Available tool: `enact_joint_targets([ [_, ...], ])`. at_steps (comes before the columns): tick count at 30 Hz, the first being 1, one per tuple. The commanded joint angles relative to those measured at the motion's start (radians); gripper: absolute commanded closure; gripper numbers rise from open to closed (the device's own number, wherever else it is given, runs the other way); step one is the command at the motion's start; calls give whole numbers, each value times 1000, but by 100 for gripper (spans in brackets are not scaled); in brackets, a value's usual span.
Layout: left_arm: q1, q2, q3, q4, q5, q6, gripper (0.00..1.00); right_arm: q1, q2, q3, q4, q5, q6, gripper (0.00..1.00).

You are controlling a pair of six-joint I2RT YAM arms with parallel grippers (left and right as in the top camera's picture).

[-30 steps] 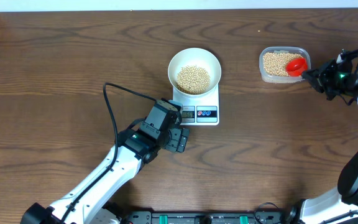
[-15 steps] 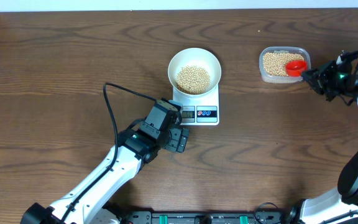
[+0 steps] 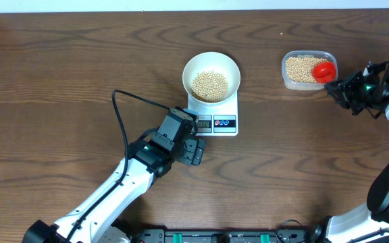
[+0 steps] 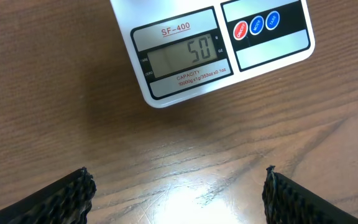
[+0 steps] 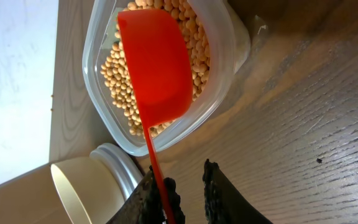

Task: Scoop item into bowl and weigh 50g on scale
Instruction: 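Lower the red scoop into the tub and open the right gripper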

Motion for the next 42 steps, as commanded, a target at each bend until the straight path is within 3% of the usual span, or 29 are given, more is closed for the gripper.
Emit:
enact_joint_targets([
  [1, 4, -12, -2, -3, -5, 10, 11, 1, 0, -5, 3, 6, 13, 79],
  [27, 4, -12, -2, -3, -5, 10, 11, 38, 3, -7, 31, -79, 31, 81],
  [31, 4, -12, -2, -3, -5, 10, 11, 38, 3, -7, 24, -97, 8, 74],
  [35, 4, -12, -2, -3, -5, 10, 11, 32, -6, -7, -3, -102, -26, 57],
  [42, 4, -12, -2, -3, -5, 10, 11, 3, -99, -7, -68, -42, -92, 44],
])
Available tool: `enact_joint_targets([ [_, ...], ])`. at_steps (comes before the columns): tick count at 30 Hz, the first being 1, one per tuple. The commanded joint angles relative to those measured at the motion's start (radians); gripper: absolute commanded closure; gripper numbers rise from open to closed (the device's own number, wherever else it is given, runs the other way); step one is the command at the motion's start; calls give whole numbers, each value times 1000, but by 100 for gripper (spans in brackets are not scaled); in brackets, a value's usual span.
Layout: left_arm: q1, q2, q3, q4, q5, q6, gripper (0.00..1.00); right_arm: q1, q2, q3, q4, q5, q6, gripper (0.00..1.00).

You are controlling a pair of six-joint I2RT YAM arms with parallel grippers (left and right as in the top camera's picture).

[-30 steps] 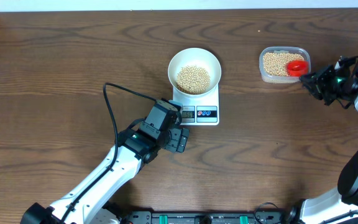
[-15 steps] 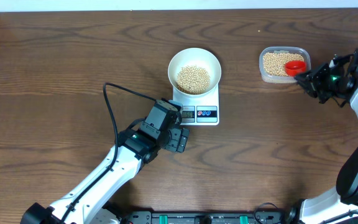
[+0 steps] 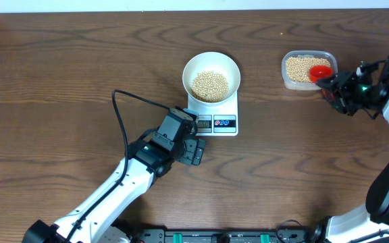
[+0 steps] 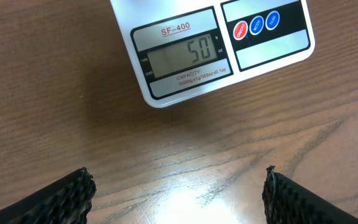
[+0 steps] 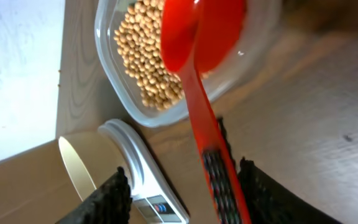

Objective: Scoop item into bowl and weigh 50g on scale

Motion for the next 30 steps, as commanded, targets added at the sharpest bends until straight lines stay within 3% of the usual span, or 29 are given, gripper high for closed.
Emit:
enact_joint_targets([
  [1, 4, -12, -2, -3, -5, 10, 11, -14, -122, -4, -41, 62, -70, 35],
  [4, 4, -12, -2, -3, -5, 10, 11, -14, -188, -4, -69, 104, -96, 12],
  [7, 4, -12, -2, -3, -5, 10, 11, -14, -246, -4, -94, 120, -114, 5],
  [19, 4, -12, -2, -3, -5, 10, 11, -14, -385, -4, -156, 150, -187, 5],
  [30, 4, -12, -2, -3, -5, 10, 11, -10, -571, 3, -278, 146, -491, 2],
])
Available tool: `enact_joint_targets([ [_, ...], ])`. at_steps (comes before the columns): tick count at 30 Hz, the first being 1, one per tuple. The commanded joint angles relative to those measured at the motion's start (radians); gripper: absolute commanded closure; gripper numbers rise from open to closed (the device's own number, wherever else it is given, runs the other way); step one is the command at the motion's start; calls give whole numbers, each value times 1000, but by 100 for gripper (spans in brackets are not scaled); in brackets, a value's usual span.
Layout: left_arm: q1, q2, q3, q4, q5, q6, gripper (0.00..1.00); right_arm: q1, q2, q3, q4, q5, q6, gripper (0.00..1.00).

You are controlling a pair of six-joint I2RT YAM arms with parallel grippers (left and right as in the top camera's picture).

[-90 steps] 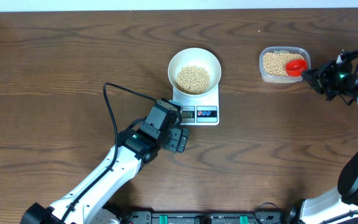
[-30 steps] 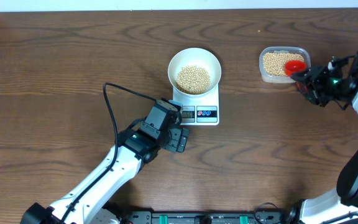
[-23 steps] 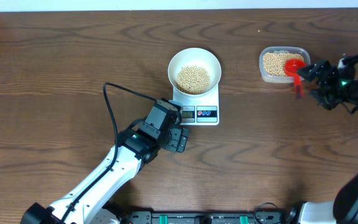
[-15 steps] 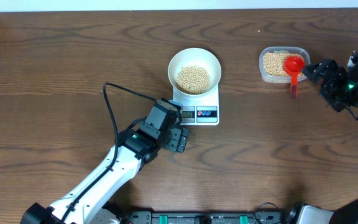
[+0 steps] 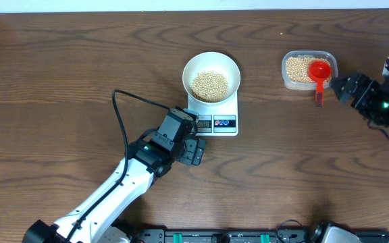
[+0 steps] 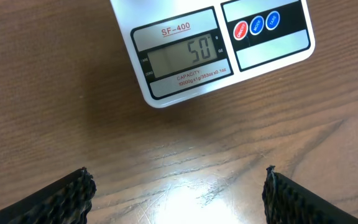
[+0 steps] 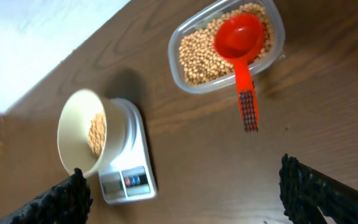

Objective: Scoop item into bowl and weigh 50g on scale

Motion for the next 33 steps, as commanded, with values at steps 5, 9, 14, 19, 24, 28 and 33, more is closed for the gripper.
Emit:
enact_joint_targets([
  [5, 4, -12, -2, -3, -5, 10, 12, 3, -179, 8, -106, 12, -200, 1],
  [9, 4, -12, -2, -3, -5, 10, 11, 3, -238, 8, -182, 49, -200, 1],
  [14, 4, -12, -2, -3, -5, 10, 11, 3, -264, 7, -241, 84, -200, 1],
  [19, 4, -12, -2, -3, -5, 10, 11, 2, -260, 7, -247, 121, -204, 1],
  [24, 4, -12, -2, -3, -5, 10, 11, 3, -261, 7, -246, 131, -231, 1],
  [28, 4, -12, -2, -3, -5, 10, 11, 3, -261, 7, -247, 127, -246, 1],
  [33, 4, -12, -2, -3, -5, 10, 11, 3, -261, 7, -258, 76, -325, 1],
])
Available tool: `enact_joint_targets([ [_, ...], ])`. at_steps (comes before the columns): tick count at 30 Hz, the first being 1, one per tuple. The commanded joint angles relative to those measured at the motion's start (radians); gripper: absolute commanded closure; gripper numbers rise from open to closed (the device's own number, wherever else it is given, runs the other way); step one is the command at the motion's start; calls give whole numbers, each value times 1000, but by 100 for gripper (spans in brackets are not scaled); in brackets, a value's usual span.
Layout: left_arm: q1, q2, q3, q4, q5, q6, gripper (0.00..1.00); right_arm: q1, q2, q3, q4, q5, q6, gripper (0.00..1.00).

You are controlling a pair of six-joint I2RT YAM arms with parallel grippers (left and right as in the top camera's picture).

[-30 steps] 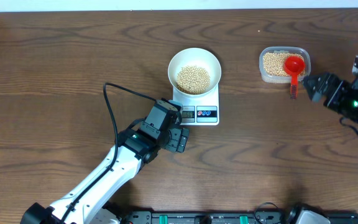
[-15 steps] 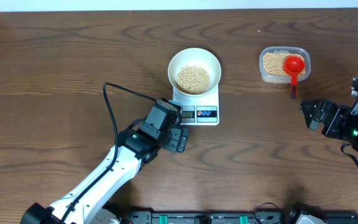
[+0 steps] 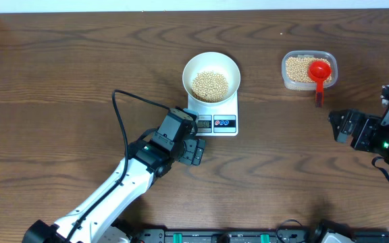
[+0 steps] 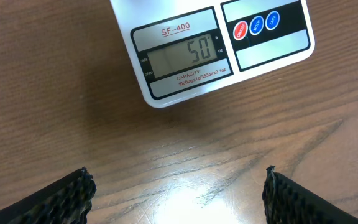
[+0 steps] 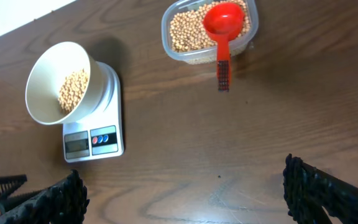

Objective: Scoop item into bowl and weigh 50g on scale

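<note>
A cream bowl [image 3: 211,75] with beans stands on the white scale [image 3: 216,121]; the scale display [image 4: 182,57] reads 50. The red scoop [image 3: 319,73] lies in the clear container [image 3: 307,71] of beans, its handle hanging over the near rim. My left gripper [image 3: 196,151] is open just in front of the scale, its fingertips [image 4: 67,193] at the bottom of the left wrist view. My right gripper [image 3: 342,126] is open and empty, in front of the container and well apart from the scoop [image 5: 222,25].
A black cable [image 3: 123,111] loops from the left arm across the table left of the scale. The table's far edge [image 3: 194,10] runs along the top.
My right gripper has drawn back toward the near side, farther from the container and scoop. The scoop, bowl, scale and left gripper are unchanged; the display still reads 50.
At first my right gripper was shut on the scoop's handle over the container. It then stood open around the handle with the scoop in the beans. After that it was clear of the scoop, and now farther back. The scale read 50 throughout.
</note>
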Motion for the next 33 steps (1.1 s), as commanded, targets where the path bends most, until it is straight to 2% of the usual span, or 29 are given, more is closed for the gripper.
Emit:
enact_joint_targets([
  [1, 4, -12, -2, -3, -5, 11, 11, 2, -1, 7, -5, -37, -92, 1],
  [6, 4, -12, -2, -3, -5, 11, 11, 14, -29, -15, 15, 7, -114, 1],
  [10, 4, -12, -2, -3, -5, 11, 11, 101, -103, -97, 131, 126, -110, 1],
  [18, 4, -12, -2, -3, -5, 11, 11, 282, -369, -441, 506, 327, -72, 1],
  [26, 4, -12, -2, -3, -5, 11, 11, 296, -642, -791, 786, 334, -73, 1],
  [33, 4, -12, -2, -3, -5, 11, 11, 333, -799, -986, 940, 372, -73, 1],
])
